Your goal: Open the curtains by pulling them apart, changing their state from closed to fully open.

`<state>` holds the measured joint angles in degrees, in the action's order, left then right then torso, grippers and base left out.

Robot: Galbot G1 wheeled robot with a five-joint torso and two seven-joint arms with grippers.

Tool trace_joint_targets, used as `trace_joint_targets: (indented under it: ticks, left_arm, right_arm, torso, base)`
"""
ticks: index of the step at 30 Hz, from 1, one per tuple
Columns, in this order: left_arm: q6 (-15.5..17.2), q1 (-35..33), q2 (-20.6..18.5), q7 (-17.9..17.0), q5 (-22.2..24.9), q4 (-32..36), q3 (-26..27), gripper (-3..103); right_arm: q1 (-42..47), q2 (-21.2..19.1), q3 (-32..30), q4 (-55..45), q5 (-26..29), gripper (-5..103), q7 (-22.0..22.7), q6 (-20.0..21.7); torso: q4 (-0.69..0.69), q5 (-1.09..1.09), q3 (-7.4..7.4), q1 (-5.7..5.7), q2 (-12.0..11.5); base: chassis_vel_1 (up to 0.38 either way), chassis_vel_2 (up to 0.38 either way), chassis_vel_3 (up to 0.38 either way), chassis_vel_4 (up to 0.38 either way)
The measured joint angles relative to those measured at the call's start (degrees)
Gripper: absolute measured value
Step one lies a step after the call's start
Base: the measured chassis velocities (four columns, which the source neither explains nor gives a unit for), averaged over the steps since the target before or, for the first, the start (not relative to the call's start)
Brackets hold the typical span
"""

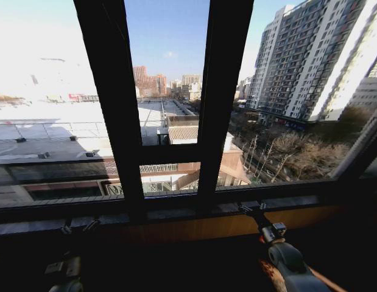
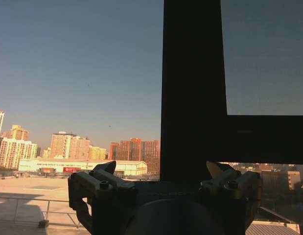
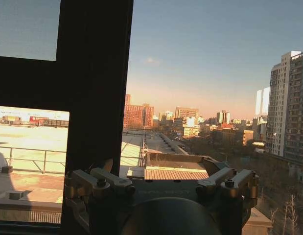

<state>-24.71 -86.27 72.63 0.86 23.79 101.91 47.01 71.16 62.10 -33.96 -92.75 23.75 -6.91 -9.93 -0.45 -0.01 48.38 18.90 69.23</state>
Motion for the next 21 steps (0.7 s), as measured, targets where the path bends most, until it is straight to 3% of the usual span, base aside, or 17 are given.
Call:
trace_joint_targets:
  ticks: [9,18,21]
  left_arm:
    - [0.0,0.0,0.0,0.0,0.0,0.0,0.0,100]
    - [0.0,0.0,0.0,0.0,0.0,0.0,0.0,100]
    - [0.0,0.0,0.0,-0.1,0.0,0.0,0.0,100]
  right_arm:
    - [0.0,0.0,0.0,0.0,0.0,100,0.0,0.0]
    - [0.0,0.0,0.0,0.0,0.0,100,0.0,0.0]
    - [0.0,0.0,0.0,0.0,0.0,100,0.0,0.0]
  torso:
    - [-0.02,0.07,0.01,-0.01,0.0]
    - [0.02,-0.07,0.0,0.0,0.0]
    - [0.03,0.01,0.0,-0.01,0.0]
  base:
    - [-0.283,-0.296,0.288,0.294]
    - [0.006,-0.026,0.009,-0.009]
    - [0.053,0.054,-0.04,-0.06]
